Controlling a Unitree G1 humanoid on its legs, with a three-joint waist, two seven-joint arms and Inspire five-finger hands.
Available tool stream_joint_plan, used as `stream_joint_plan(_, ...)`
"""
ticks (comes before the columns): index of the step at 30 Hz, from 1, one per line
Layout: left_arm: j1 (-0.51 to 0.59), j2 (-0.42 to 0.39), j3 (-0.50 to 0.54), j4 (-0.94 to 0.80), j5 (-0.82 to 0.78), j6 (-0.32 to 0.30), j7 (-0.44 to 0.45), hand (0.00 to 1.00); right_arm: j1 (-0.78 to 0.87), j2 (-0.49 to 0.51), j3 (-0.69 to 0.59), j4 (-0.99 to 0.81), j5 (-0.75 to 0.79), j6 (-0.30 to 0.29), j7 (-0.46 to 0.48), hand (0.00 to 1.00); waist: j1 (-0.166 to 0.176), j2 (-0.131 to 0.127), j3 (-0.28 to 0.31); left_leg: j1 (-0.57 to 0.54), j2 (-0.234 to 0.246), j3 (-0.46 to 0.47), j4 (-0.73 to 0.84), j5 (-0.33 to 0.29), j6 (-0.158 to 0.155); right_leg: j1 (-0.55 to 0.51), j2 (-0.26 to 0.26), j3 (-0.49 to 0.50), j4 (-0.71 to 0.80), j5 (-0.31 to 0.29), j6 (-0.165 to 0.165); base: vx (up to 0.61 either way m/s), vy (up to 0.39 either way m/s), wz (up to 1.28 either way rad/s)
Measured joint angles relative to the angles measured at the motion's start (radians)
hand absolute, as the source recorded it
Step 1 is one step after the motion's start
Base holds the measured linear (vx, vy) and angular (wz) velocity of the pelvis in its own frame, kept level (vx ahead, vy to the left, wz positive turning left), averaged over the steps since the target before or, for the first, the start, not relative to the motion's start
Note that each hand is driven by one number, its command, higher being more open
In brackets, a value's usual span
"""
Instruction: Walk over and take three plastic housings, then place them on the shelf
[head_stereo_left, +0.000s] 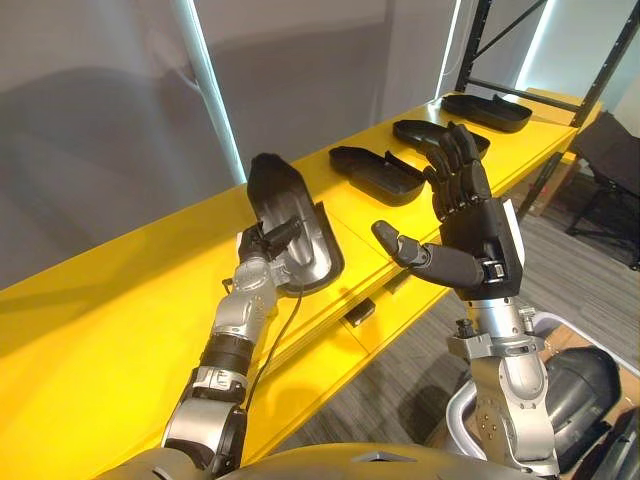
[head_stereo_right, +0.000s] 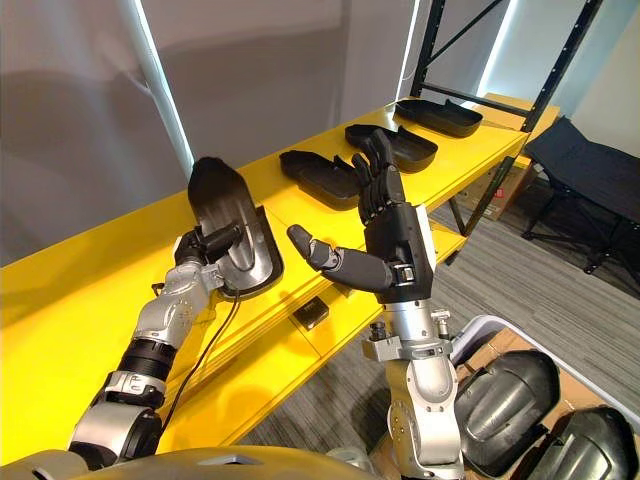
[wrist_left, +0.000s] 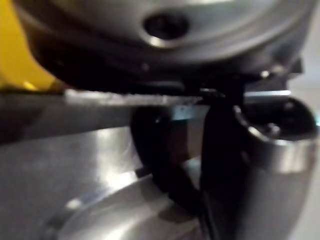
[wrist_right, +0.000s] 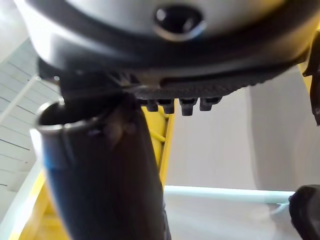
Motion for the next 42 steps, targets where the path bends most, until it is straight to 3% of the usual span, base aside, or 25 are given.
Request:
stream_joint_plan(9,-0.049,0.001,-0.002,0.028,0.003,0.022,0.011,1.00,-0.001,-0.001,0.032,0.025,0.002,0.045,0.001,1.00,0.000,-0.010,0.006,-0.031,0.002,-0.011,0.000,0.018,0.005,-0.028,0.004,0.003,0.015,0.002,0.010,0.00,-0.002,0.01)
stream_joint_plan(17,-0.114,0.003,-0.003,0.060,0.088,0.034,0.107,1.00,-0.006,-0.037,0.088,0.026,0.003,0.046,-0.007,1.00,-0.010,-0.023,0.029,-0.043,0.007,-0.013,0.000,0.025,0.009,-0.044,0.011,0.016,0.026,0.003,0.015,0.00,0.000,-0.01)
stream_joint_plan(23,-0.150,0.087,0.008,0.068,0.131,0.036,0.166,1.00,-0.006,-0.039,0.119,0.026,0.003,0.061,-0.019,1.00,-0.026,-0.010,0.047,-0.068,0.007,-0.012,0.000,0.033,0.012,-0.073,0.013,0.025,0.033,0.012,0.024,0.01,-0.001,0.01)
stream_joint_plan(33,-0.163,0.112,0.009,-0.052,0.114,-0.087,0.252,1.00,-0.061,-0.081,0.126,0.026,-0.021,0.065,-0.081,1.00,-0.023,-0.010,0.135,-0.118,0.002,-0.030,0.001,0.052,0.020,-0.133,0.008,0.013,0.083,0.005,0.007,0.01,-0.005,0.06)
stream_joint_plan(39,-0.180,0.122,0.011,-0.259,0.105,-0.160,0.287,1.00,-0.114,-0.115,0.093,0.026,-0.058,0.065,-0.159,1.00,0.004,-0.006,0.189,-0.178,0.001,-0.051,0.002,0.065,0.021,-0.198,0.005,-0.001,0.128,-0.006,0.001,-0.03,-0.009,0.09)
stream_joint_plan(42,-0.144,0.132,0.010,-0.458,0.072,-0.205,0.277,1.00,-0.127,-0.116,0.050,0.025,-0.088,0.065,-0.180,1.00,0.027,-0.007,0.207,-0.182,-0.005,-0.054,0.002,0.065,0.021,-0.213,-0.003,-0.003,0.157,-0.024,0.003,0.01,-0.005,0.06)
